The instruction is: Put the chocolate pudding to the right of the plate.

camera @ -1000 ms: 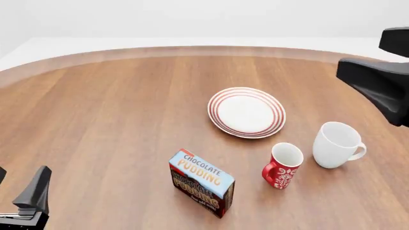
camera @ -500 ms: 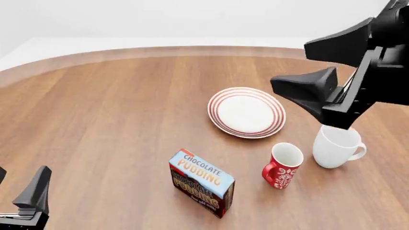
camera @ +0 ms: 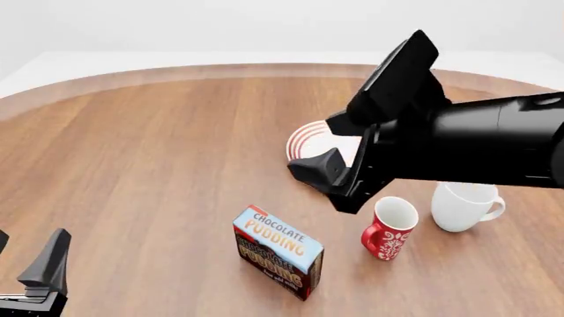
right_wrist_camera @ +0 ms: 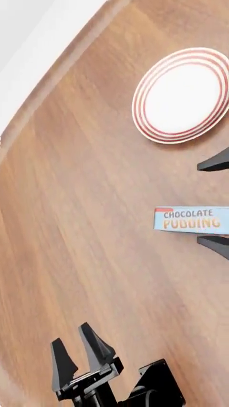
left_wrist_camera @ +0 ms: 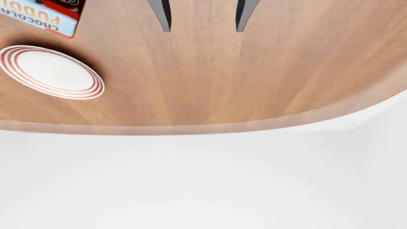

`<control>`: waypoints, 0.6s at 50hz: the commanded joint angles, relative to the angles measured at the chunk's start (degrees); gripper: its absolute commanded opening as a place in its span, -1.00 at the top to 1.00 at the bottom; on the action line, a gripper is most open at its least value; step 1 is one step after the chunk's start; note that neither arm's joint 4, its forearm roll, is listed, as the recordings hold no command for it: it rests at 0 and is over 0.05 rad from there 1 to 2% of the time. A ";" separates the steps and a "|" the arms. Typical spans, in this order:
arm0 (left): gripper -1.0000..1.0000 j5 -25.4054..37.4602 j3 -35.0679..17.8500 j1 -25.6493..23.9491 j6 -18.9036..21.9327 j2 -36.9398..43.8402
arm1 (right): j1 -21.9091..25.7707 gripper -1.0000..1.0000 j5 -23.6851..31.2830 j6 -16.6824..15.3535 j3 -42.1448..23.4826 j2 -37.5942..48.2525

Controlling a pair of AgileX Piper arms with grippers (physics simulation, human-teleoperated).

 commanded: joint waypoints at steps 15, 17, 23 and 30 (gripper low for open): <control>-1.00 0.00 0.00 0.00 0.00 0.00 | 2.34 -1.00 -2.47 2.76 2.55 4.54; -1.00 0.00 0.00 0.00 0.00 0.00 | 0.87 -1.00 -2.23 1.91 3.29 3.73; -1.00 0.00 0.00 0.00 0.00 0.00 | -0.28 -1.00 -4.84 2.77 3.73 6.01; -1.00 0.00 0.00 0.00 0.00 0.00 | -1.22 -1.00 -4.57 2.29 4.62 4.81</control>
